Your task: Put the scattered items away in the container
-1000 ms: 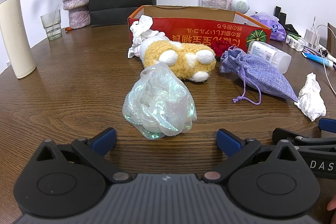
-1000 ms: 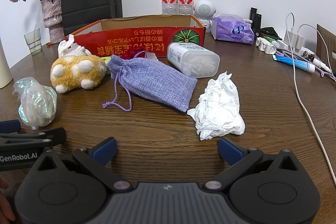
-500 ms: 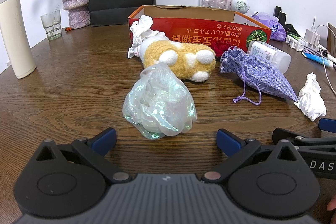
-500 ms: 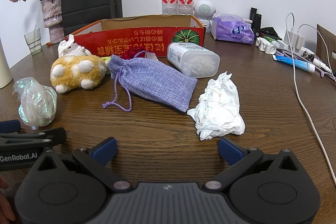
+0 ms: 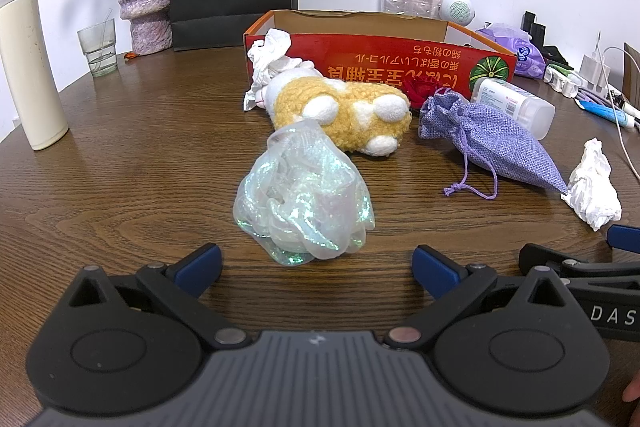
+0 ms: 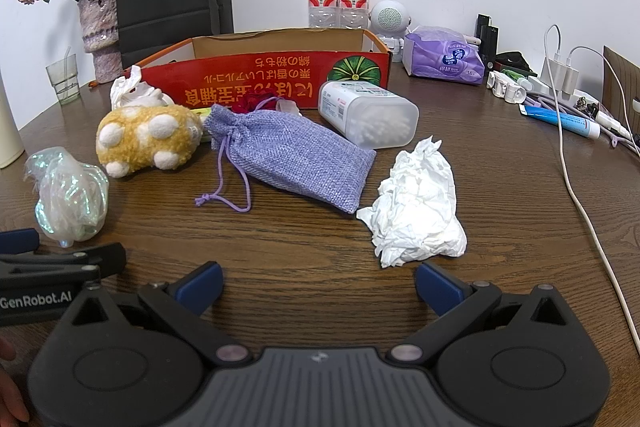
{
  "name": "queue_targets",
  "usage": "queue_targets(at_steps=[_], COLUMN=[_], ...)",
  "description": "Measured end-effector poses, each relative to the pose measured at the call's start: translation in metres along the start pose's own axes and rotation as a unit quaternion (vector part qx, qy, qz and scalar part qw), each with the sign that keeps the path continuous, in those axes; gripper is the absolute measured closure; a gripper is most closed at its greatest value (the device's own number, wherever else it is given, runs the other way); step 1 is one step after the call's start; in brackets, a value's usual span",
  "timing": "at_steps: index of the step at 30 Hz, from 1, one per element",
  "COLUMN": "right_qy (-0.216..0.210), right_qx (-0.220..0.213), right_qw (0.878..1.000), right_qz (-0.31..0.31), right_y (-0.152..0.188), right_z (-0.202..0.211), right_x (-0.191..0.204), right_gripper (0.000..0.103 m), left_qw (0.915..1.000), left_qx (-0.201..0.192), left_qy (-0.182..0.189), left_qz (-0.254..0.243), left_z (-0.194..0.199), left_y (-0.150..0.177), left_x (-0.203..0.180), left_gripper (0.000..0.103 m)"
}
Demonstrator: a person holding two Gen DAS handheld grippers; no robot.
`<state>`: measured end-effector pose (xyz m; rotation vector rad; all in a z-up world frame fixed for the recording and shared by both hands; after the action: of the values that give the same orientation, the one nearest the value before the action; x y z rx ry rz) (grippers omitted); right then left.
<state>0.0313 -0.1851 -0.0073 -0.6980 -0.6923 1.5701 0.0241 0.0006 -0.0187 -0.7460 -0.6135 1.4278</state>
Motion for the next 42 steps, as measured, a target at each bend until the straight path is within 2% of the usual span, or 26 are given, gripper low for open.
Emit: queue_targets(at_steps=[6, 8, 10, 12, 13, 15, 17, 18, 19, 20, 21, 22, 25, 28, 31, 35, 38, 42], right_qy=[-0.002, -0.019, -0.04, -0.04, -0.035, -0.024, -0.014, -0.007, -0.002, 0.001, 0.003, 0.001, -0.021, -0.025, -0.05, -0.087, -0.112, -0.124], right_qx=[0.0, 0.004, 0.007, -0.022, -0.032, -0.043, -0.045, -0.04, -0.03, -0.021, -0.011, -0.003, 0.001, -0.018, -0.043, -0.078, -0.093, -0.115], right_qw=[1.0, 1.0, 0.999, 0.999, 0.999, 0.999, 0.999, 0.999, 0.999, 0.999, 0.999, 0.999, 0.999, 0.999, 0.998, 0.993, 0.989, 0.986], right_qz=[0.002, 0.015, 0.03, 0.021, 0.019, 0.019, 0.024, 0.031, 0.039, 0.044, 0.045, 0.045, 0.03, 0.022, 0.009, 0.016, -0.007, -0.001], right_y=[0.001, 0.003, 0.006, 0.005, 0.002, -0.011, -0.021, -0.025, -0.026, -0.027, -0.027, -0.027, -0.027, -0.023, -0.014, 0.002, 0.015, 0.036], right_z=[0.0, 0.004, 0.015, 0.033, 0.039, 0.037, 0.027, 0.019, 0.009, -0.001, -0.009, -0.014, -0.017, -0.002, 0.028, 0.068, 0.093, 0.121], right_x=[-0.001, -0.003, -0.009, -0.023, -0.029, -0.039, -0.049, -0.052, -0.054, -0.056, -0.059, -0.061, -0.064, -0.067, -0.068, -0.058, -0.053, -0.036], right_gripper=[0.0, 0.0, 0.001, 0.0, 0.001, 0.005, 0.015, 0.017, 0.024, 0.037, 0.046, 0.06, 0.074, 0.076, 0.076, 0.075, 0.075, 0.075], left_qw=[1.0, 1.0, 0.9994, 0.9952, 0.9937, 0.9956, 0.9978, 0.9985, 0.999, 0.9991, 0.9992, 0.9993, 0.9993, 0.999, 0.9969, 0.9955, 0.9933, 0.9894], left_qx=[-0.001, -0.003, -0.032, -0.092, -0.105, -0.083, -0.059, -0.05, -0.043, -0.037, -0.033, -0.03, -0.029, -0.039, -0.065, -0.09, -0.112, -0.143], left_qy=[-0.001, -0.009, 0.001, 0.013, 0.011, 0.004, 0.009, 0.012, 0.014, 0.017, 0.022, 0.025, 0.022, 0.014, 0.022, 0.016, 0.022, 0.024], left_qz=[0.002, -0.001, -0.015, -0.031, -0.036, -0.044, -0.028, -0.016, -0.008, -0.004, -0.003, -0.004, -0.009, 0.015, 0.038, 0.023, 0.017, 0.003], left_z=[0.001, 0.006, 0.021, 0.038, 0.039, 0.028, 0.016, 0.012, 0.009, 0.008, 0.007, 0.007, 0.011, 0.025, 0.049, 0.079, 0.104, 0.137], left_y=[0.0, 0.003, 0.001, -0.002, -0.005, -0.014, -0.02, -0.021, -0.021, -0.021, -0.021, -0.02, -0.017, -0.011, -0.002, 0.009, 0.016, 0.027], left_x=[0.001, 0.0, 0.003, 0.008, 0.01, 0.013, 0.017, 0.02, 0.022, 0.022, 0.022, 0.022, 0.022, 0.023, 0.021, 0.009, -0.001, -0.014], left_gripper=[0.0, 0.0, 0.0, 0.0, 0.0, 0.0, 0.0, 0.008, 0.014, 0.029, 0.044, 0.046, 0.054, 0.06, 0.061, 0.061, 0.061, 0.061])
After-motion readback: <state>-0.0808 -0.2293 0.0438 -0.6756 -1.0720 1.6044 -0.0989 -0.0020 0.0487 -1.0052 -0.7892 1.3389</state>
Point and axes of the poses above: each gripper's, at about its wrist camera, not at the fingertips, and z roughly against the way its jaws point, x to its left, y to its underside, the point moved 3 cm from there along -z, roughly the way its jaws point, and after that the axes turned 6 degrees about y, right-handed, at the moved point
